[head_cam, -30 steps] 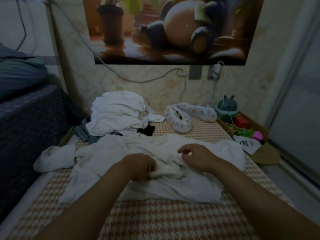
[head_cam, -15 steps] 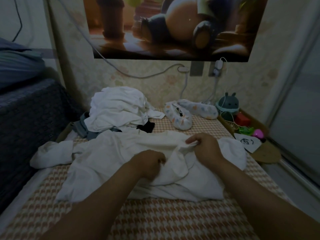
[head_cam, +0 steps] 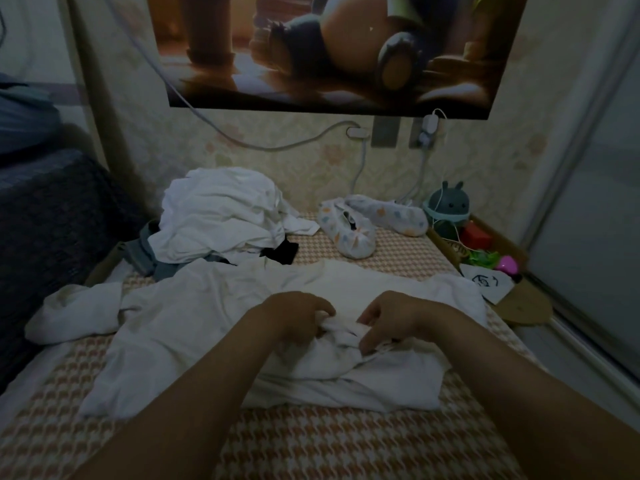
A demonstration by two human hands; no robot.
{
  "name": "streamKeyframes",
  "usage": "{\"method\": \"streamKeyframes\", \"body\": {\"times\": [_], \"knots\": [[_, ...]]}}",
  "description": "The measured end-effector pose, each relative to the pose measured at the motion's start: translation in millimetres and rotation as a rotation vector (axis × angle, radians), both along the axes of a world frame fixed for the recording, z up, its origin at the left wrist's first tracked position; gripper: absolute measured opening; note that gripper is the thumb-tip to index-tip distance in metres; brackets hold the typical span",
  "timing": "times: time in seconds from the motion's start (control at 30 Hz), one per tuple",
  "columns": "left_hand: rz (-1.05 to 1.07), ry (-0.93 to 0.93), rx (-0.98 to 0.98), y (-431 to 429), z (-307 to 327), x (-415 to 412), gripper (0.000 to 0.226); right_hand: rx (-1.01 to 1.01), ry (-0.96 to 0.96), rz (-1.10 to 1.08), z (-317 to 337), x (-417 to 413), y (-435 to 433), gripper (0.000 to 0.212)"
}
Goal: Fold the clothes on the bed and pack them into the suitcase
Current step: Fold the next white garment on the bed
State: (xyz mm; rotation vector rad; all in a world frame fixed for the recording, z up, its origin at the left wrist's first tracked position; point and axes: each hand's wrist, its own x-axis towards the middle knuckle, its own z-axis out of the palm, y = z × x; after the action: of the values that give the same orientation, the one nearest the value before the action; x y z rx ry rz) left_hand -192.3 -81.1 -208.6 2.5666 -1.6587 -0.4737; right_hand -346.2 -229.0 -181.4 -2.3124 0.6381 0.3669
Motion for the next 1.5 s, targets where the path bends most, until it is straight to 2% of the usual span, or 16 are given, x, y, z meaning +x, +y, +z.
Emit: {"method": "streamKeyframes", "body": {"times": [0.1, 0.27, 0.4, 0.47, 0.53, 0.63, 0.7, 0.77, 0.87, 0.93, 1.0, 1.07, 1.13, 1.2, 1.4, 1.5], "knots": [[0.045, 0.199, 0.036, 1.9, 10.5, -8.5, 0.037, 0.074, 0.06, -0.056, 6.6, 2.5, -3.3, 0.042], [0.064, 0.03, -0.002, 10.8, 28.5, -2.3, 0.023, 0.28, 0.066, -0.083, 14.9, -3.5, -6.4, 0.022], [0.217, 0.175, -0.232, 13.5, 28.9, 3.6, 0.013, 0.251, 0.11, -0.052, 20.0, -2.7, -8.4, 0.029], [0.255, 0.197, -0.421, 6.8, 27.3, 7.6, 0.012, 0.188, 0.059, -0.065, 22.0, 4.7, -8.1, 0.032], [0.24, 0.088, -0.603, -6.8, 25.9, 15.1, 0.011, 0.097, -0.076, -0.161, 22.3, 16.0, -16.7, 0.027], [0.206, 0.007, -0.73, -30.3, 26.1, 30.9, 0.011, -0.37, -0.367, -0.371, 11.3, 36.3, -42.1, 0.025], [0.131, 0.079, -0.594, -43.7, 23.0, 39.0, 0.041, -0.577, -0.567, -0.542, -2.9, 46.3, -53.6, 0.019], [0.102, 0.131, -0.386, -51.1, 14.2, 43.8, 0.065, -0.589, -0.649, -0.626, -20.7, 52.5, -63.1, 0.022], [0.138, 0.161, -0.363, -43.0, -4.4, 50.4, 0.056, -0.453, -0.603, -0.625, -49.1, 52.5, -76.2, 0.038], [0.15, 0.112, -0.494, -26.4, -11.0, 51.7, 0.033, -0.487, -0.653, -0.484, -58.8, 49.3, -80.3, 0.03], [0.15, 0.131, -0.599, -4.6, -10.3, 45.4, 0.007, -0.575, -0.681, -0.171, -60.1, 46.4, -82.7, 0.029], [0.09, 0.159, -0.534, 16.1, -5.4, 34.0, 0.022, -0.601, -0.513, 0.121, -55.8, 40.5, -81.6, 0.03], [0.038, 0.152, -0.27, 30.6, -1.7, 23.0, 0.035, -0.597, -0.305, 0.245, -53.5, 34.4, -79.8, 0.031], [0.009, 0.095, -0.084, 36.6, -3.7, 19.1, 0.041, -0.611, -0.303, 0.186, -51.1, 29.5, -79.6, 0.026], [0.018, 0.151, -0.265, 40.3, 0.8, 20.8, 0.058, -0.621, -0.432, -0.146, -38.7, 38.7, -83.7, 0.024], [-0.068, 0.045, -0.172, 30.7, -7.4, 26.4, 0.044, -0.574, -0.399, -0.202, -35.7, 47.7, -90.5, 0.032]]}}
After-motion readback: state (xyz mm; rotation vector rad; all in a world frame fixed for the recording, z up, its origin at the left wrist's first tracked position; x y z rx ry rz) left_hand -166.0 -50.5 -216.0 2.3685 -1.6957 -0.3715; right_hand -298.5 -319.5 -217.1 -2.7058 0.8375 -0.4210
